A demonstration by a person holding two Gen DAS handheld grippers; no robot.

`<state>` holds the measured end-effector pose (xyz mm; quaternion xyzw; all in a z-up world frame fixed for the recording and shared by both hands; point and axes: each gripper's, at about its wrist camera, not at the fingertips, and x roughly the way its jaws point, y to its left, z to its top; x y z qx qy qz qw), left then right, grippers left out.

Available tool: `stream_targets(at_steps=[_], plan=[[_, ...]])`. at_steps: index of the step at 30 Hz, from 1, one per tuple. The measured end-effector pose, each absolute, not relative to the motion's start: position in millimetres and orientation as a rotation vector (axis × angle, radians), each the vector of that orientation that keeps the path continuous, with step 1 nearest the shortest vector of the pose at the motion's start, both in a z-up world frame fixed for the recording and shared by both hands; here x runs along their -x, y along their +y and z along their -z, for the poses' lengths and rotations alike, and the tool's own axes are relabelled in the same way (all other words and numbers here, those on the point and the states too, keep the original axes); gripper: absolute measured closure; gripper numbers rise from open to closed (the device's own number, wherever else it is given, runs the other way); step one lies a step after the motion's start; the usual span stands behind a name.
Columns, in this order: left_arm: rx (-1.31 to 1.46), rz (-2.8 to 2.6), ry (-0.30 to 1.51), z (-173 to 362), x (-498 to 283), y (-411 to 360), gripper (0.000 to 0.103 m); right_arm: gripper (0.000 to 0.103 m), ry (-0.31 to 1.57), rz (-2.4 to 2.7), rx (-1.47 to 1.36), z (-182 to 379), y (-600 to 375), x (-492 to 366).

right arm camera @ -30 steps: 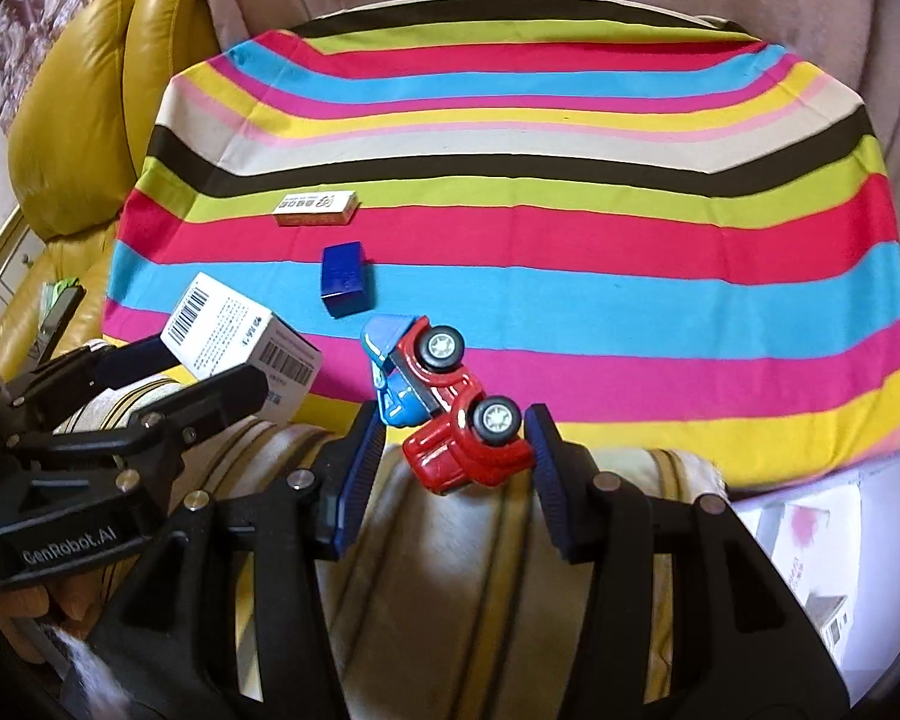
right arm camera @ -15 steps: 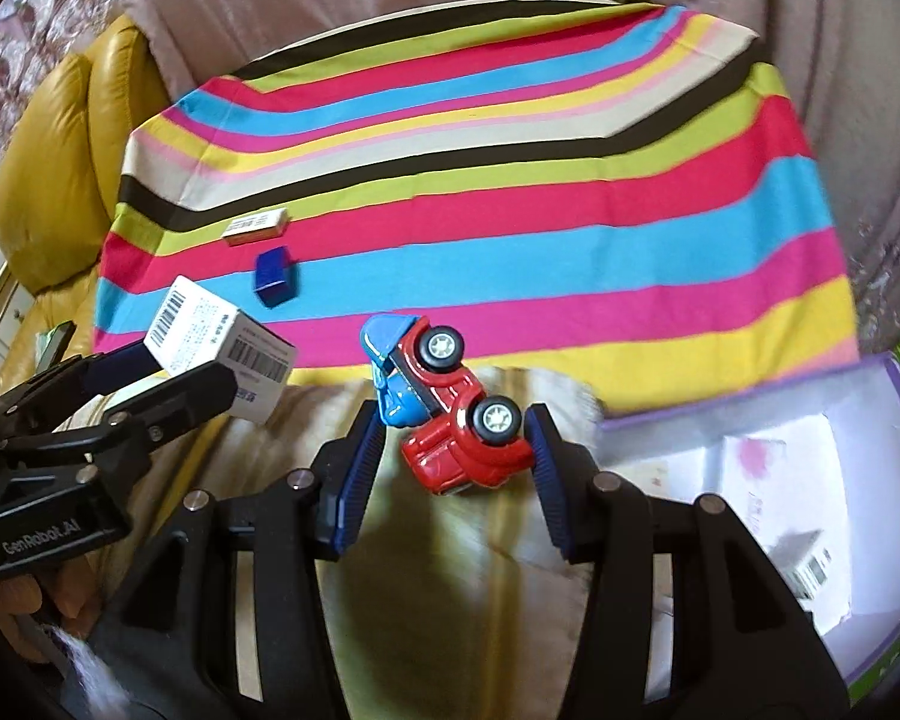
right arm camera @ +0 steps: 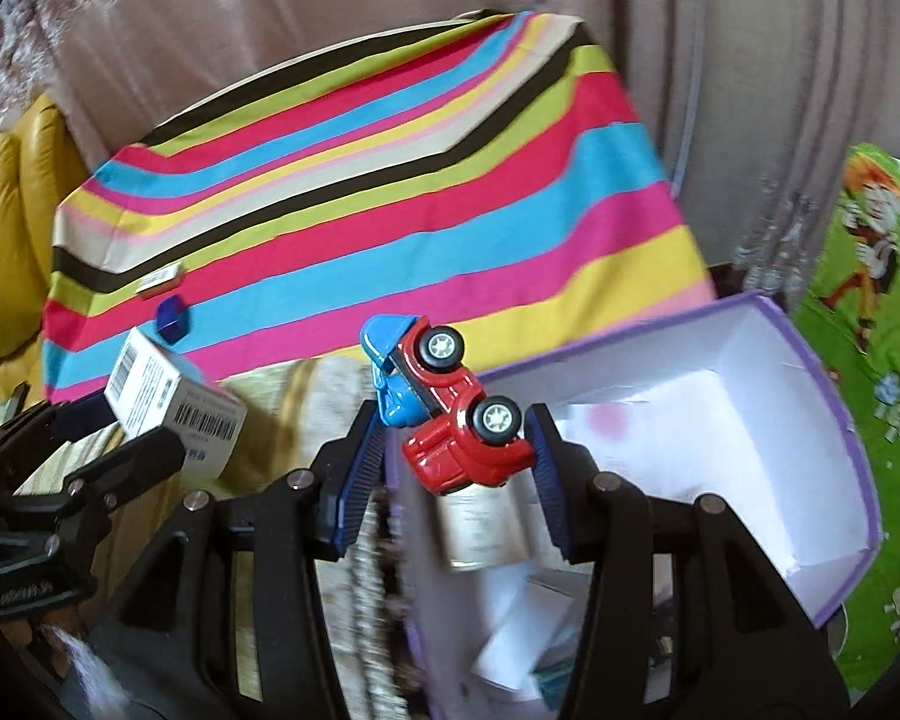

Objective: Organize rigid objects
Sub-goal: 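Carry the toy car and cube box into the storage box and open both tools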

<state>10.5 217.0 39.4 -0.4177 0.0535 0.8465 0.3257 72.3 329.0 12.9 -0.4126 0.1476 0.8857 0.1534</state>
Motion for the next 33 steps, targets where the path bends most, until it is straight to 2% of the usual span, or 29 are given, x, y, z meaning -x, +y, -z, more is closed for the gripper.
stream_targets(at_steps=[10, 26, 27, 29, 33], plan=[[1.067, -2.132, 0.194, -37, -26, 254, 0.032, 0.051, 0.433, -2.431, 1.104, -16, 361, -100], [1.052, -2.018, 0.157, -37, -32, 293, 0.029, 0.05, 0.442, -2.303, 0.983, -29, 393, -124], [1.053, -2.019, 0.158, -37, -32, 293, 0.029, 0.048, 0.446, -2.298, 0.982, -30, 394, -124], [1.051, -2.021, 0.153, -37, -32, 292, 0.028, 0.035, 0.456, -2.29, 0.979, -30, 395, -125], [1.042, -2.041, 0.138, -40, -30, 286, 0.023, 0.03, 0.461, -2.29, 0.973, -30, 393, -125]])
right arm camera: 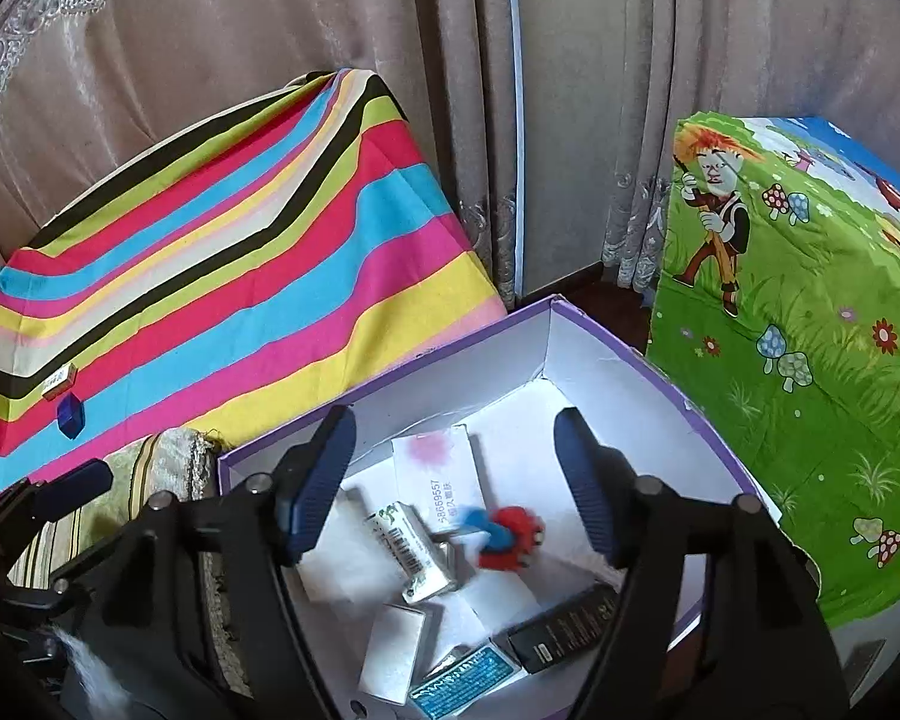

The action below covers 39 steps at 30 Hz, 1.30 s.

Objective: Organize rigid objects
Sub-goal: 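Carry the toy car and cube box into the storage box and open both tools, then move both open tools back over the blue box and dental box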

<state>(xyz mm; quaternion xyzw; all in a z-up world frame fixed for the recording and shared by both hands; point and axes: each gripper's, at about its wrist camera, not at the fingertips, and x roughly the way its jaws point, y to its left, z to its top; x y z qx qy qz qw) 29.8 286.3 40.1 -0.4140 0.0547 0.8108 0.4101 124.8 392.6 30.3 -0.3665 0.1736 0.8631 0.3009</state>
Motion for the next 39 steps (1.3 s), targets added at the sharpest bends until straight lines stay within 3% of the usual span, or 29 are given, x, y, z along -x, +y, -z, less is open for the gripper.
stream_targets(at_steps=[20, 39], plan=[[1.092, -2.137, -0.005, -39, -6, 236, 0.023, 0.03, 0.421, -2.335, 1.05, -27, 366, -107], [1.163, -2.334, -0.245, -34, 38, 121, 0.023, 0.03, 0.301, -2.536, 1.222, -23, 271, -45]])
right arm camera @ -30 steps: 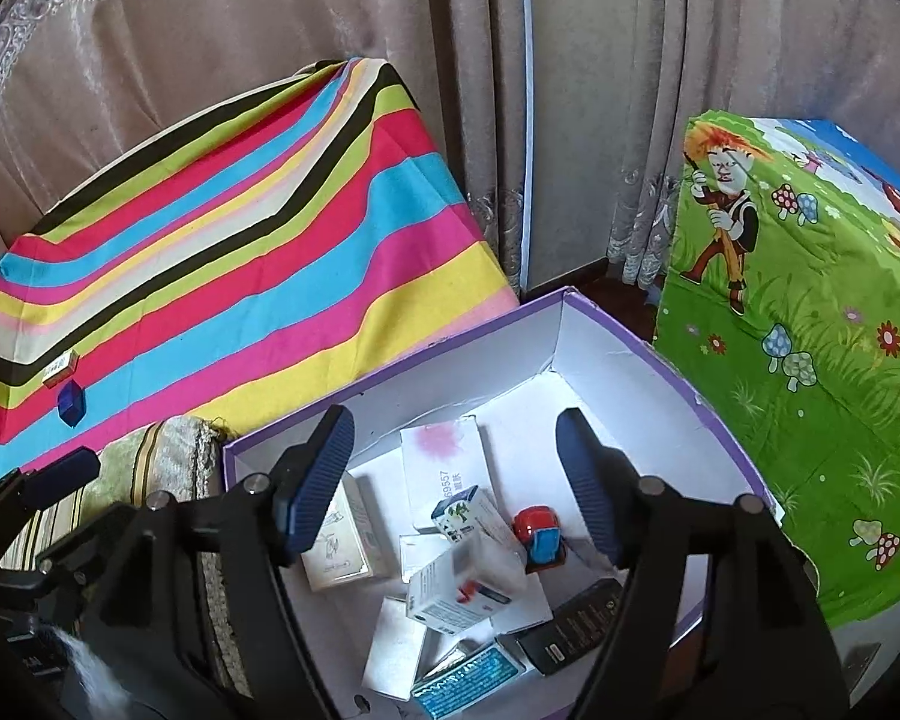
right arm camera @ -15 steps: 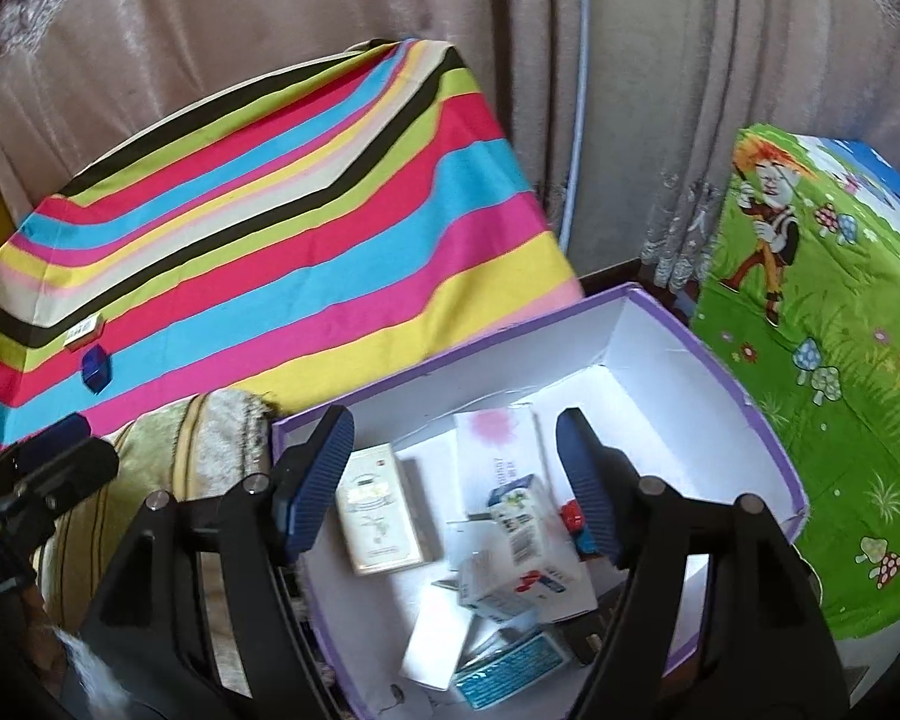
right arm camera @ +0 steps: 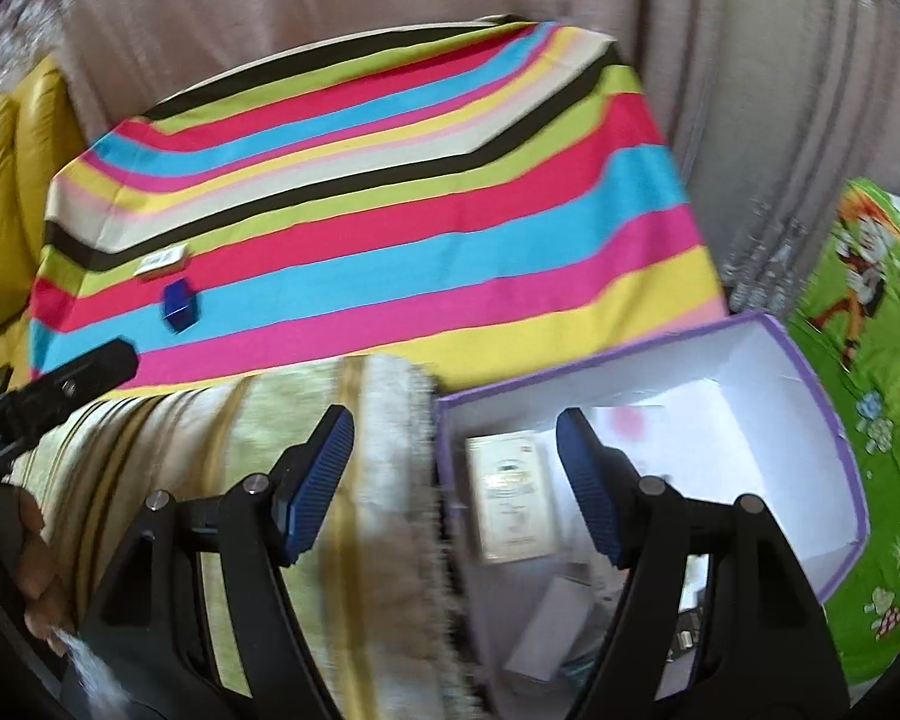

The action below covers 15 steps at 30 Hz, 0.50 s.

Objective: Organize rigid objects
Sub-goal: 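Move both open tools back over the blue box and dental box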

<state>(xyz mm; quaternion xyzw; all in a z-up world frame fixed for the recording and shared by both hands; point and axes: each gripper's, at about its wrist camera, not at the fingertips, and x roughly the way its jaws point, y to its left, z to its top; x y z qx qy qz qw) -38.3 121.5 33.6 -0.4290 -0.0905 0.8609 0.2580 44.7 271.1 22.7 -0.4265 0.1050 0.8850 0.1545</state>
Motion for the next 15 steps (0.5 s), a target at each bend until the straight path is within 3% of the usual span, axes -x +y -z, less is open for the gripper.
stream_targets(at_steps=[15], plan=[[1.203, -2.469, -0.388, -26, 64, 39, 0.023, 0.03, 0.15, -2.712, 1.425, -15, 177, 34]])
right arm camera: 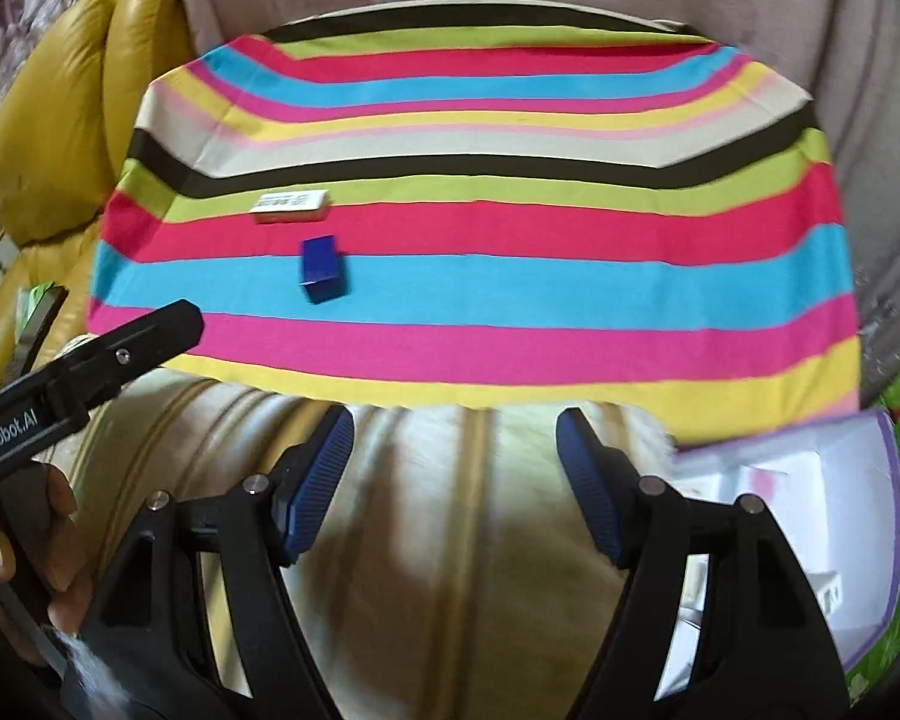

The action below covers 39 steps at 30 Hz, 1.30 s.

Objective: Organize rigid objects
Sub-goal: 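Move both open tools back over the blue box and dental box, then grasp the blue box with the right tool while the left tool grasps the white DING ZHI DENTAL box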

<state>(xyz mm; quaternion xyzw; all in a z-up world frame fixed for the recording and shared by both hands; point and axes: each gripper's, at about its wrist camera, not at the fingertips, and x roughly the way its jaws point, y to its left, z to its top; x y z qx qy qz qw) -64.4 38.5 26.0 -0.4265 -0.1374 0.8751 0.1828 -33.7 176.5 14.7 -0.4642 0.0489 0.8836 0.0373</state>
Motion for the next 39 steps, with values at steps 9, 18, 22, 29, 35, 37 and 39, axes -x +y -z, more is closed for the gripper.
stream_targets(at_steps=[9, 18, 22, 29, 35, 37, 39], plan=[[1.229, -2.519, -0.438, -21, 77, 0, 0.023, 0.03, 0.124, -2.743, 1.526, -2, 140, 77], [1.251, -2.538, -0.443, -16, 90, -27, 0.023, 0.03, 0.055, -2.765, 1.607, 15, 110, 121], [1.262, -2.563, -0.42, -16, 102, -36, 0.023, 0.03, 0.046, -2.762, 1.63, 21, 106, 136], [1.295, -2.589, -0.374, -13, 129, -41, 0.023, 0.042, 0.03, -2.745, 1.681, 34, 105, 162], [1.336, -2.585, -0.347, -7, 154, -38, 0.023, 0.045, 0.006, -2.748, 1.719, 43, 100, 176], [1.348, -2.578, -0.338, -4, 160, -35, 0.023, 0.045, 0.005, -2.748, 1.729, 45, 99, 182], [1.363, -2.574, -0.329, 0, 165, -32, 0.023, 0.05, 0.004, -2.745, 1.74, 48, 99, 186]])
